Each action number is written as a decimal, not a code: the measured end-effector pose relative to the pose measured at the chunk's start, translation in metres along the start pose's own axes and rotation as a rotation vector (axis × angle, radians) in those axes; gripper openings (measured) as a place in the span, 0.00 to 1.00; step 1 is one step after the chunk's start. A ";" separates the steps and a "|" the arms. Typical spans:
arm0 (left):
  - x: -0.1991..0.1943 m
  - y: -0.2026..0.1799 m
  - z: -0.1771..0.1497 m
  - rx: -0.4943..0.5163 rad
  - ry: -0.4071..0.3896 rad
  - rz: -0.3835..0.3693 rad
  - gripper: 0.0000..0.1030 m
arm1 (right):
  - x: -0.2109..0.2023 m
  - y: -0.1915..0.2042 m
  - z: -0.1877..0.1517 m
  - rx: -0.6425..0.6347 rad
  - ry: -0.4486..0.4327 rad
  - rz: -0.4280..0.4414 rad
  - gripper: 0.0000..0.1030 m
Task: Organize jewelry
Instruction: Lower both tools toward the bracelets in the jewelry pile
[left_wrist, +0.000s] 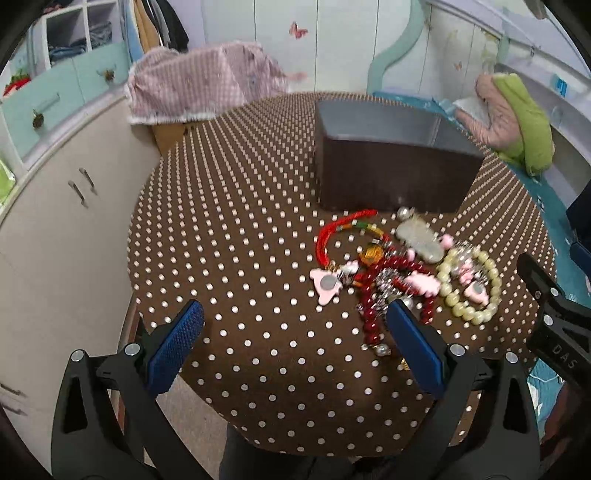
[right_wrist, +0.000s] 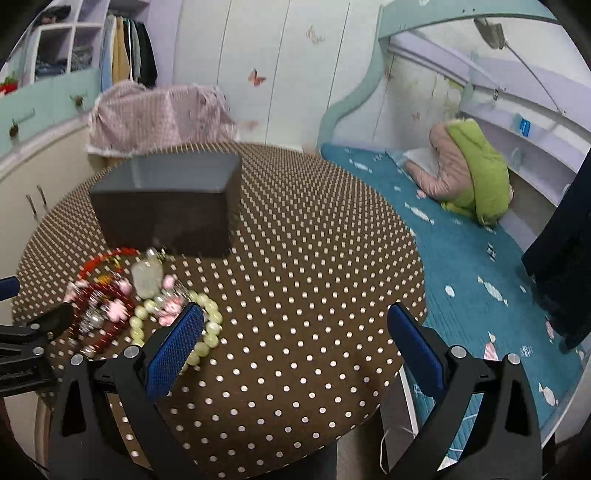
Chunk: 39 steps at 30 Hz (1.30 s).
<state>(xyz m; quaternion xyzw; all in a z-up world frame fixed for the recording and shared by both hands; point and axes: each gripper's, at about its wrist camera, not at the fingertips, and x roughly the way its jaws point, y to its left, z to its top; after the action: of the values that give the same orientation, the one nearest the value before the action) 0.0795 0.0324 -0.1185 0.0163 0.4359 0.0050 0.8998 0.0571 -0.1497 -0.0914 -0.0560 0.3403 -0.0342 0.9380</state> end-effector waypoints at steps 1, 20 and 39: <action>0.003 0.000 -0.001 -0.001 0.012 -0.010 0.95 | 0.005 0.000 -0.002 -0.001 0.017 0.002 0.93; 0.017 0.006 0.001 0.021 0.031 -0.057 0.95 | 0.022 0.010 -0.007 -0.091 0.024 -0.062 0.93; 0.014 0.007 0.009 0.026 -0.006 -0.020 0.95 | 0.023 0.011 -0.009 -0.116 -0.005 -0.061 0.93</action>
<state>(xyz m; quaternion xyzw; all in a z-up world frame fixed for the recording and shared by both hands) 0.0947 0.0394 -0.1237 0.0237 0.4335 -0.0098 0.9008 0.0693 -0.1421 -0.1142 -0.1206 0.3375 -0.0427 0.9326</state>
